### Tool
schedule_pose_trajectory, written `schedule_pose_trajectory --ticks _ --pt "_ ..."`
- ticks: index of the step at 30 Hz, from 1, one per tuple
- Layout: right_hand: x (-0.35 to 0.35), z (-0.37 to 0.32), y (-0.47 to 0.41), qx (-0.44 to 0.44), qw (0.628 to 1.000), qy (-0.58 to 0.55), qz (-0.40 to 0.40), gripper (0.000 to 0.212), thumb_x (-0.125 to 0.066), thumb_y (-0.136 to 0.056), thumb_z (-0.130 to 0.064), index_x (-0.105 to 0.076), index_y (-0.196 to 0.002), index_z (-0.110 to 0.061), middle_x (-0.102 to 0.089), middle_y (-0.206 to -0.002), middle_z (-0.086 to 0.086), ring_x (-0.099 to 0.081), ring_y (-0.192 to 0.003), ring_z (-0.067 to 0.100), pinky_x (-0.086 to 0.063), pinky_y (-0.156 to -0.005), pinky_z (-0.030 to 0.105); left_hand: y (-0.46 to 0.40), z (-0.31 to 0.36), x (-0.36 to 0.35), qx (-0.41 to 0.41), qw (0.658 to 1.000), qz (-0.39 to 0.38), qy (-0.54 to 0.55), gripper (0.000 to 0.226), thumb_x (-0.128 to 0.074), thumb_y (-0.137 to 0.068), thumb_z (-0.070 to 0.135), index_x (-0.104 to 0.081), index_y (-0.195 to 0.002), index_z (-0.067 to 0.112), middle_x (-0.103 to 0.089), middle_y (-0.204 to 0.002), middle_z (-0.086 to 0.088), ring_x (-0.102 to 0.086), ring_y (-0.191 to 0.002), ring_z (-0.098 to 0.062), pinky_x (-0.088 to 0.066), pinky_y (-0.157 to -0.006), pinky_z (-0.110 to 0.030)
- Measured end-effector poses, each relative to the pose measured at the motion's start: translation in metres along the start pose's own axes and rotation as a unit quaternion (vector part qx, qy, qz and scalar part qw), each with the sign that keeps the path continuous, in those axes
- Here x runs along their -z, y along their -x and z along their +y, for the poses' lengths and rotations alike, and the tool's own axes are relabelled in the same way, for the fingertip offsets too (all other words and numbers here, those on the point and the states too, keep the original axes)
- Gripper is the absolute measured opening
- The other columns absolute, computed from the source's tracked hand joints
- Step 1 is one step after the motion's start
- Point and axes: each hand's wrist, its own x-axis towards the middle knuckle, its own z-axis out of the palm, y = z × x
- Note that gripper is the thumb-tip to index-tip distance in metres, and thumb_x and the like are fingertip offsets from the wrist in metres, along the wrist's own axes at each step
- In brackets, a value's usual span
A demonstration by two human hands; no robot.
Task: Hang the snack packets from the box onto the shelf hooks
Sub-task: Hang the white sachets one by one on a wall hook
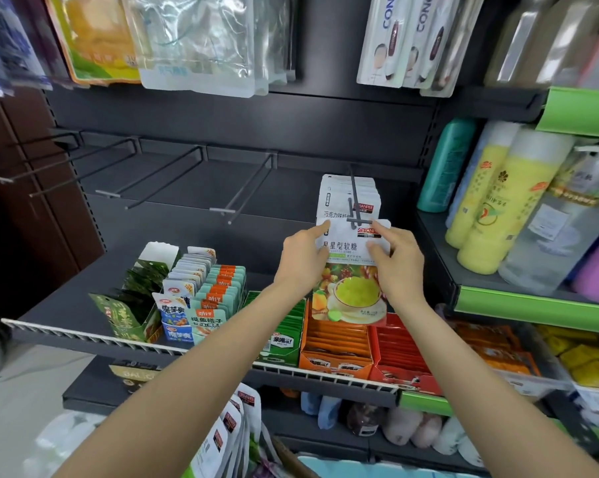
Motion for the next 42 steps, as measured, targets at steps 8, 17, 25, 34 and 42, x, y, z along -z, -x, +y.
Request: schedule_pose_trajectory --ticks 8,17,25,34,42 --pt "-0.026 0.014 -0.03 0.0 0.996 0.051 -0.079 0.061 -0.054 -0.093 -0.004 -0.027 -0.147 -0.014 -0.018 -0.153 0.008 -0.027 -0.139 0.017 -0.019 -0.102 0.009 -0.046 0.001 -0.018 -0.001 0.999 -0.037 -0.022 0.07 -0.054 -0.089 0.002 -0.025 -0.149 0.019 -0.044 -0.14 -0.013 -0.047 -0.124 -0.029 -0.043 -0.1 -0.034" --pt "-0.034 0.026 -0.054 0.002 0.993 0.069 -0.097 0.063 -0.053 -0.093 -0.006 -0.023 -0.149 -0.013 -0.012 -0.155 0.008 -0.02 -0.143 0.017 -0.02 -0.113 0.024 -0.071 -0.004 -0.03 -0.003 0.999 -0.023 -0.034 0.068 -0.054 -0.09 0.004 -0.022 -0.149 0.014 -0.046 -0.137 -0.012 -0.041 -0.128 -0.025 -0.036 -0.102 -0.032" --pt "-0.031 0.019 -0.003 0.007 0.997 0.058 -0.051 0.037 -0.056 -0.091 -0.006 -0.055 -0.127 -0.01 -0.042 -0.134 0.009 -0.043 -0.125 0.021 -0.037 -0.107 0.034 -0.015 -0.018 -0.011 -0.015 0.999 0.035 -0.018 0.04 -0.055 -0.091 0.014 -0.049 -0.13 0.018 -0.052 -0.126 -0.006 -0.055 -0.111 -0.02 -0.047 -0.092 -0.034" --pt "-0.083 -0.009 0.137 -0.074 0.969 0.073 -0.224 0.024 -0.052 -0.092 -0.005 -0.065 -0.113 -0.009 -0.066 -0.111 0.004 -0.06 -0.102 0.015 -0.042 -0.085 0.018 0.089 -0.107 0.049 0.023 0.996 -0.054 -0.062 0.02 -0.053 -0.091 0.011 -0.066 -0.107 0.012 -0.07 -0.097 -0.002 -0.064 -0.088 -0.017 -0.052 -0.083 -0.033" --pt "-0.132 -0.018 0.234 -0.134 0.951 0.166 -0.223 0.012 -0.054 -0.089 -0.005 -0.06 -0.099 -0.007 -0.054 -0.106 0.014 -0.05 -0.103 0.027 -0.031 -0.075 0.024 0.152 -0.199 0.066 0.027 0.947 -0.297 -0.119 0.04 -0.044 -0.094 0.002 -0.05 -0.133 0.01 -0.047 -0.141 -0.011 -0.047 -0.127 -0.025 -0.04 -0.1 -0.029"
